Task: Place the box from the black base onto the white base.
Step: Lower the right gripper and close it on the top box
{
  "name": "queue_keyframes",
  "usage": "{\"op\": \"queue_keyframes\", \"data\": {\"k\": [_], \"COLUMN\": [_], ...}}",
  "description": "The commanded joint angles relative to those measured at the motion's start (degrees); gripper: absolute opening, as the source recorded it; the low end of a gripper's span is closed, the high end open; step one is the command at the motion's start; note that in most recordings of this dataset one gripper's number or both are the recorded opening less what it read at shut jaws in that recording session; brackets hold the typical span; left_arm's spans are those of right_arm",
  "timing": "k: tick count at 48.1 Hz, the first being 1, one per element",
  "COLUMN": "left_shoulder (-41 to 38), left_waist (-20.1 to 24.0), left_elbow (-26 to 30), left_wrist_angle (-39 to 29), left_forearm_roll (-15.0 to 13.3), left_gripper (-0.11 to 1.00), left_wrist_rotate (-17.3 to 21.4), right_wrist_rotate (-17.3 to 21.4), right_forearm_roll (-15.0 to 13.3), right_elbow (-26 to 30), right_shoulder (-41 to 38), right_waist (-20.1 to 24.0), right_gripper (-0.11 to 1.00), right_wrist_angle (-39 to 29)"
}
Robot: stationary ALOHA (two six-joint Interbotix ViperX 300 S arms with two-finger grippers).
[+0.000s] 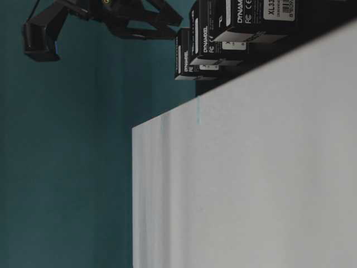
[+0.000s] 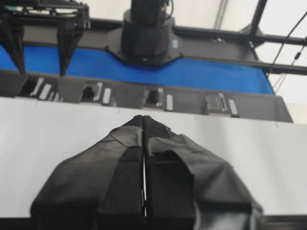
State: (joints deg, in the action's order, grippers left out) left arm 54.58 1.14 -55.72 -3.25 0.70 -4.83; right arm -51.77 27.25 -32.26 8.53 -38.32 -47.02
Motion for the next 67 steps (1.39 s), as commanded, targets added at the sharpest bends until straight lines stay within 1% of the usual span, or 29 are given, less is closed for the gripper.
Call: {"op": "queue_keyframes", "data": {"k": [1,15,20,33,39,56,60,62,67], "left_shoulder": [-0.5,-0.5,-0.5,-0.5,-0.5,-0.5,-0.5,-0.5,-0.5], "left_waist": [0.2,0.2,0.2,0.2,0.2,0.2,0.2,0.2,0.2], "left_elbow": [1.7,1.7,1.7,1.6,1.6,1.6,1.6,1.6,1.6], "left_wrist_angle": [0.2,0.3,0.2,0.2,0.2,0.2,0.2,0.2,0.2], "left_forearm_roll": [0.2,0.2,0.2,0.2,0.2,0.2,0.2,0.2,0.2], "left_gripper": [-0.05,-0.05,-0.05,-0.05,-0.05,-0.05,-0.05,-0.05,-0.05], "left_wrist_rotate": [-0.1,-0.2,-0.2,-0.2,-0.2,-0.1,-0.1,-0.1,-0.1], "right_wrist_rotate": [-0.2,-0.4,-0.4,-0.1,0.0,0.2,0.2,0.1,0.2], "right_forearm_roll": [0.1,0.1,0.3,0.4,0.4,0.1,0.1,0.0,0.0], "right_elbow": [0.5,0.6,1.0,2.0,2.1,1.3,1.2,1.3,1.8], "right_shoulder": [-0.6,-2.7,-4.0,-7.9,-8.6,-8.3,-8.3,-8.3,-8.4], "right_waist": [0.3,0.7,1.8,6.2,6.2,5.8,5.8,5.8,5.4], "right_gripper": [1.00,1.00,1.00,1.00,1.00,0.98,0.94,0.90,0.68], "right_wrist_angle": [0.1,1.8,3.5,7.7,9.2,9.8,9.8,9.8,9.8]}}
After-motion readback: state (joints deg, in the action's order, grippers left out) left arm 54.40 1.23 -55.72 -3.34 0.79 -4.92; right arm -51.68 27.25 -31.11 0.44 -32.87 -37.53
